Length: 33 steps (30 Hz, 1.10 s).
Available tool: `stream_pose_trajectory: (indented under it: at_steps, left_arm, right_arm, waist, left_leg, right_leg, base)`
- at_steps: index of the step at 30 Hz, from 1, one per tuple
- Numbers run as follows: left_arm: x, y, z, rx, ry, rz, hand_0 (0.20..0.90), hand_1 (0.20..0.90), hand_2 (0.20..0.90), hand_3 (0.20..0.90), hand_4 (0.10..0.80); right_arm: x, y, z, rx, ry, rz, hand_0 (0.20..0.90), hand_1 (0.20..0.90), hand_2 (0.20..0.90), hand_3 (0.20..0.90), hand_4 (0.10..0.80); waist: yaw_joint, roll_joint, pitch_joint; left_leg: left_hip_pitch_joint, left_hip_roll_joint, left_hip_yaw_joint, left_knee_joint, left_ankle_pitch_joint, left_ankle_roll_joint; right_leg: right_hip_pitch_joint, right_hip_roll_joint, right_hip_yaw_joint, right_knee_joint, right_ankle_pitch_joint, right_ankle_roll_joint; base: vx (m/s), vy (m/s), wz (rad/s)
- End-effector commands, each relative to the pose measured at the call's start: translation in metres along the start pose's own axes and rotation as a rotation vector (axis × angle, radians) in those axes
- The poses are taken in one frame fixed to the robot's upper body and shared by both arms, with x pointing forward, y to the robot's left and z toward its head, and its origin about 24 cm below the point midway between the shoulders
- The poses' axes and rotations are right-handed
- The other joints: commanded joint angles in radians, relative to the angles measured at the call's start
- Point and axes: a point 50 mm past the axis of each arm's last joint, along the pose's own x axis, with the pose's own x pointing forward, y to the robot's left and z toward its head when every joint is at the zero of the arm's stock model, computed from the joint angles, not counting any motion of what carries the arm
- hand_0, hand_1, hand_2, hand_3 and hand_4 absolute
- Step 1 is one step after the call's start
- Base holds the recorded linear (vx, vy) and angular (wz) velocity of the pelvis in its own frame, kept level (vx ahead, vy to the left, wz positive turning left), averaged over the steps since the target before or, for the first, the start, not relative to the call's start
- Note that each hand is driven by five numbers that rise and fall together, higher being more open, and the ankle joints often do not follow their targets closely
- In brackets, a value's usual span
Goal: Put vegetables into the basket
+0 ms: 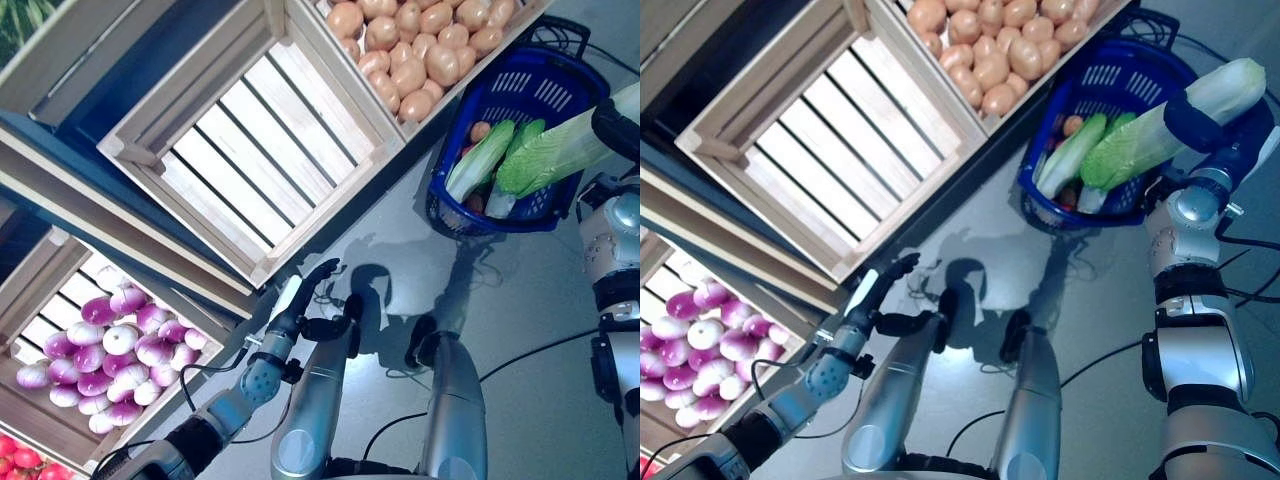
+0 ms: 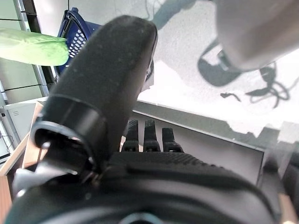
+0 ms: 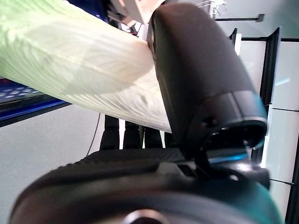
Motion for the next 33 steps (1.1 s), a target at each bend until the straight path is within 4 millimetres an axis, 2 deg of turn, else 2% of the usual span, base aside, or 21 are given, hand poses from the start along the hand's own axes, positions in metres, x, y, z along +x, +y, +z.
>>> stream_pose_trajectory:
  at_steps: [1,2,3,5,8,19,23,24,26,27,28,33]
  left_arm:
    - [-0.002,0.004,0.043,-0.083,-0.263,0.035,0.9,0.9,0.9,0.9,0.8]
    - [-0.003,0.003,0.043,-0.082,-0.263,0.031,0.9,0.9,0.9,0.9,0.8]
    - [-0.003,0.002,0.042,-0.081,-0.263,0.027,0.9,0.9,0.9,0.9,0.8]
    - [-0.005,0.0,0.041,-0.079,-0.264,0.025,0.9,0.9,0.9,0.9,0.8]
    - [-0.006,0.0,0.04,-0.079,-0.262,0.025,0.9,0.9,0.9,0.9,0.8]
    - [-0.014,-0.001,0.03,-0.079,-0.223,-0.007,0.9,0.9,0.9,0.9,0.8]
    - [-0.018,-0.005,0.028,-0.08,-0.206,-0.046,0.9,0.9,0.9,0.9,0.8]
    - [-0.019,-0.006,0.027,-0.078,-0.205,-0.052,0.9,0.9,0.9,0.9,0.8]
    - [-0.02,-0.007,0.026,-0.07,-0.194,-0.066,0.9,0.9,0.9,0.9,0.8]
    - [-0.02,-0.007,0.025,-0.068,-0.192,-0.072,0.9,0.9,0.9,0.9,0.8]
    - [-0.021,-0.008,0.024,-0.062,-0.187,-0.08,0.9,0.9,0.9,0.9,0.8]
    - [-0.025,-0.012,0.017,-0.036,-0.159,-0.114,0.9,0.9,0.9,0.9,0.8]
  right_arm:
    - [0.021,-0.017,0.108,0.029,-0.389,-0.054,0.3,0.3,0.3,0.3,0.4]
    - [0.022,-0.016,0.108,0.026,-0.377,-0.038,0.627,0.627,0.627,0.627,0.618]
    - [0.023,-0.014,0.108,0.027,-0.369,-0.02,0.9,0.9,0.9,0.9,0.8]
    - [0.022,-0.006,0.107,0.023,-0.343,0.069,0.9,0.9,0.9,0.9,0.8]
    - [0.023,-0.004,0.105,0.004,-0.324,0.105,0.9,0.9,0.9,0.9,0.8]
    - [0.029,-0.018,0.081,-0.015,-0.201,0.177,0.9,0.9,0.9,0.9,0.8]
    - [0.03,-0.021,0.077,-0.025,-0.179,0.186,0.9,0.9,0.9,0.9,0.8]
    - [0.031,-0.022,0.076,-0.025,-0.176,0.187,0.9,0.9,0.9,0.9,0.8]
    - [0.031,-0.022,0.076,-0.035,-0.171,0.193,0.9,0.9,0.9,0.9,0.8]
    - [0.031,-0.022,0.076,-0.038,-0.17,0.197,0.9,0.9,0.9,0.9,0.8]
    - [0.031,-0.022,0.075,-0.043,-0.166,0.206,0.9,0.9,0.9,0.9,0.8]
    - [0.031,-0.022,0.071,-0.056,-0.147,0.24,0.9,0.9,0.9,0.9,0.8]
  waist:
    - [0.001,0.023,-0.004]
    - [0.002,0.022,-0.004]
    - [0.003,0.021,-0.004]
    - [0.003,0.017,-0.004]
    - [0.003,0.014,-0.004]
    - [0.011,-0.002,-0.012]
    - [0.014,-0.011,-0.033]
    - [0.016,-0.011,-0.036]
    - [0.019,-0.017,-0.055]
    - [0.02,-0.017,-0.059]
    - [0.022,-0.021,-0.069]
    - [0.028,-0.04,-0.112]
  left_leg:
    - [0.011,0.004,0.021,0.168,-0.145,0.037]
    - [0.01,0.004,0.021,0.174,-0.148,0.037]
    - [0.007,0.005,0.021,0.186,-0.152,0.037]
    - [0.005,0.008,0.02,0.205,-0.154,0.034]
    - [0.007,0.01,0.018,0.219,-0.154,0.033]
    - [0.104,0.012,0.012,0.186,-0.118,0.018]
    - [0.163,0.02,0.008,0.126,-0.096,0.01]
    - [0.171,0.024,0.011,0.093,-0.06,0.013]
    - [0.222,0.031,-0.001,0.04,-0.06,0.002]
    - [0.231,0.036,0.0,0.003,-0.018,0.002]
    - [0.251,0.042,-0.003,-0.03,-0.004,-0.003]
    - [0.347,0.063,-0.014,-0.177,0.04,-0.02]
  right_leg:
    - [0.073,-0.004,-0.023,0.057,0.01,-0.053]
    - [0.072,-0.004,-0.024,0.063,0.007,-0.054]
    - [0.069,-0.005,-0.024,0.07,0.006,-0.055]
    - [0.069,-0.005,-0.026,0.082,0.001,-0.059]
    - [0.072,-0.006,-0.025,0.091,-0.003,-0.063]
    - [0.182,-0.009,-0.038,0.056,-0.008,-0.069]
    - [0.248,-0.005,-0.043,0.004,-0.003,-0.068]
    - [0.258,-0.007,-0.055,-0.025,0.026,-0.079]
    - [0.314,0.009,-0.052,-0.076,0.017,-0.07]
    - [0.326,0.01,-0.066,-0.112,0.048,-0.079]
    - [0.352,0.016,-0.07,-0.147,0.055,-0.078]
    - [0.461,0.044,-0.078,-0.313,0.095,-0.067]
  base:
    - [-0.037,-0.026,0.05]
    - [-0.044,-0.024,0.05]
    - [-0.033,-0.005,0.01]
    - [-0.004,0.006,-0.02]
    - [0.009,0.013,-0.06]
    - [0.04,0.013,0.01]
    - [0.052,0.027,-0.02]
    - [0.088,0.014,-0.05]
    - [0.075,0.009,-0.05]
    - [0.0,0.0,0.0]
    - [-0.023,0.015,0.06]
    - [0.067,-0.006,0.01]
